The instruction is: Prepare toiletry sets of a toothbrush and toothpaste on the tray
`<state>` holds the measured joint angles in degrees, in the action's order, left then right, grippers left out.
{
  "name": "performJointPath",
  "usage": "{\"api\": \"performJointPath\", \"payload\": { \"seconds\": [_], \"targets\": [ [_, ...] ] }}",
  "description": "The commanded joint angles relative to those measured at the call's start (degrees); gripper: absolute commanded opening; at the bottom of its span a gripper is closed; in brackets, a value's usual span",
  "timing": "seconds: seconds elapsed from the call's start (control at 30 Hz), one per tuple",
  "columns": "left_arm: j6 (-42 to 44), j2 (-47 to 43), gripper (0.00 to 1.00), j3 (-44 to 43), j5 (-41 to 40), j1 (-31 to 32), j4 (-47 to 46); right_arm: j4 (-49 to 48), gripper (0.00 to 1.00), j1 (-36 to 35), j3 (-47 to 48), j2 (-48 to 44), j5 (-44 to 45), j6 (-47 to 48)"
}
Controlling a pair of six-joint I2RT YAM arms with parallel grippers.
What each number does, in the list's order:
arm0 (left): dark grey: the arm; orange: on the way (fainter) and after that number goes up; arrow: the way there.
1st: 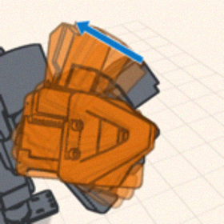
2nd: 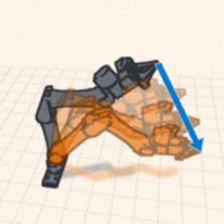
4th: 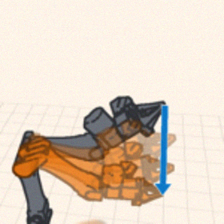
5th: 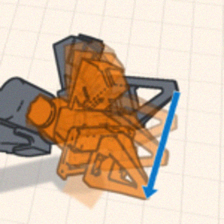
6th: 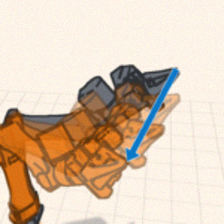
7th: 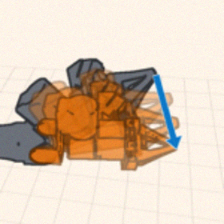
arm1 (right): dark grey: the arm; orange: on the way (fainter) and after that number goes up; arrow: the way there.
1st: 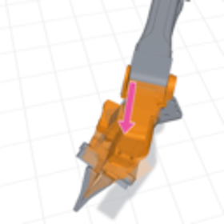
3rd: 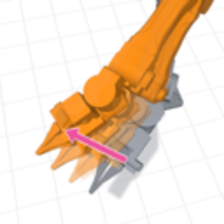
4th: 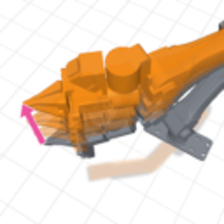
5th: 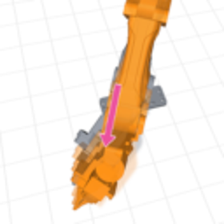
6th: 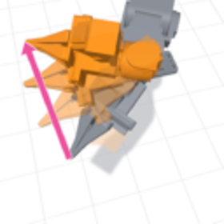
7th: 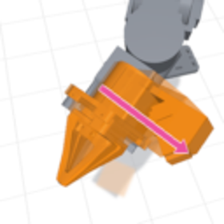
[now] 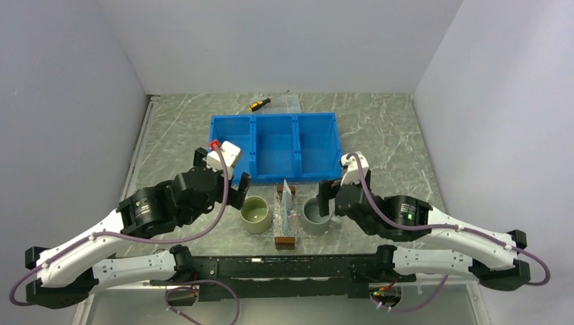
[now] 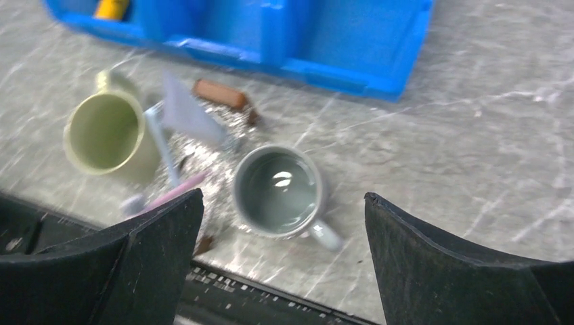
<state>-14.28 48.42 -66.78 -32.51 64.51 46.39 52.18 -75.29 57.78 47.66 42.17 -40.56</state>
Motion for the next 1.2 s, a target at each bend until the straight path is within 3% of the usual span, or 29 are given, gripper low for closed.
{"api": "performJointPath", "payload": {
  "seconds": [0.0, 0.4, 0.67, 0.83, 1.17],
  "targets": [
    [-3.26, -3.24, 0.99, 2.31, -5.42, -0.13, 1.16, -4.18, 0.91, 10.19, 0.47, 1.12, -3.02, 7.68],
    [-11.33, -13.21, 0.99, 10.54, -15.98, -0.17, 6.08, -10.73, 0.95, 31.91, -4.61, 4.7, -11.15, 13.46],
    [-17.68, -19.15, 0.99, 12.93, -20.41, -0.17, 13.12, -12.86, 0.96, 41.8, -7.68, 5.68, -12.15, 11.82],
    [-18.92, -20.45, 0.99, 14.03, -20.48, -0.17, 15.77, -14.5, 1.0, 43.21, -9.8, 3.24, -10.31, 11.61],
    [-22.73, -24.77, 0.99, 16.15, -21.27, -0.17, 16.53, -7.16, 1.0, 43.28, -8.98, 4.34, -4.74, 4.57]
  ]
}}
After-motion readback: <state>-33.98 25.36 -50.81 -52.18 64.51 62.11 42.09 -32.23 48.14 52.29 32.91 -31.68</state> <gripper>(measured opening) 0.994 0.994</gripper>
